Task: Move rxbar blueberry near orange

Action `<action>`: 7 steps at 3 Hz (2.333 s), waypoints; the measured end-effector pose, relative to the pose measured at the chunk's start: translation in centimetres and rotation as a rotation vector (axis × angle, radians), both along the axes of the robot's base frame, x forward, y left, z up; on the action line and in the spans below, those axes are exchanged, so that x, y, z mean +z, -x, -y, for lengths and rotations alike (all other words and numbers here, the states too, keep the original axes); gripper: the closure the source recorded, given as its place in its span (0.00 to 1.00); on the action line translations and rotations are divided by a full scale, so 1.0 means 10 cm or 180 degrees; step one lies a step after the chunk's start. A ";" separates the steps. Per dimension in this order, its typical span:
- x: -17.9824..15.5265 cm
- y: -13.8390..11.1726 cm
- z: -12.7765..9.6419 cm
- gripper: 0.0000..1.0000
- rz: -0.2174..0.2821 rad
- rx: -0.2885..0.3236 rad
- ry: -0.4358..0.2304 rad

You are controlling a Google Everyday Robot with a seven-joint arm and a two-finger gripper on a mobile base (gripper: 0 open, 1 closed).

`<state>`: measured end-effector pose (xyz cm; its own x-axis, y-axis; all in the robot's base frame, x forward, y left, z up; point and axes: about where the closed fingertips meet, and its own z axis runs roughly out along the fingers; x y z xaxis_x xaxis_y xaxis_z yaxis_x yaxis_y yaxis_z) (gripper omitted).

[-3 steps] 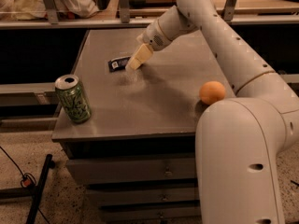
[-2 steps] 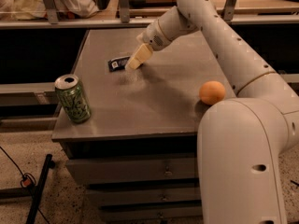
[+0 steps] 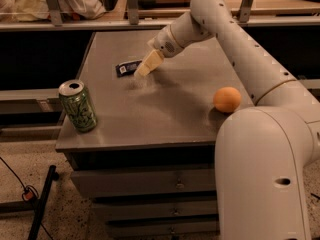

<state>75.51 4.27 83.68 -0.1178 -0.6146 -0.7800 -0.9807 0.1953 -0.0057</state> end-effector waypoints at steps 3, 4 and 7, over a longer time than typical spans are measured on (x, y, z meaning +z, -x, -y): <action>-0.16 -0.03 -0.04 0.39 -0.0091 -0.0089 -0.0140; -0.19 -0.02 -0.06 0.64 -0.0110 -0.0079 -0.0121; -0.20 -0.01 -0.06 1.00 -0.0125 -0.0072 -0.0095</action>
Offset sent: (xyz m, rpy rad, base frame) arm 0.0042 -0.0040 -0.0130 0.0573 0.0267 -0.0500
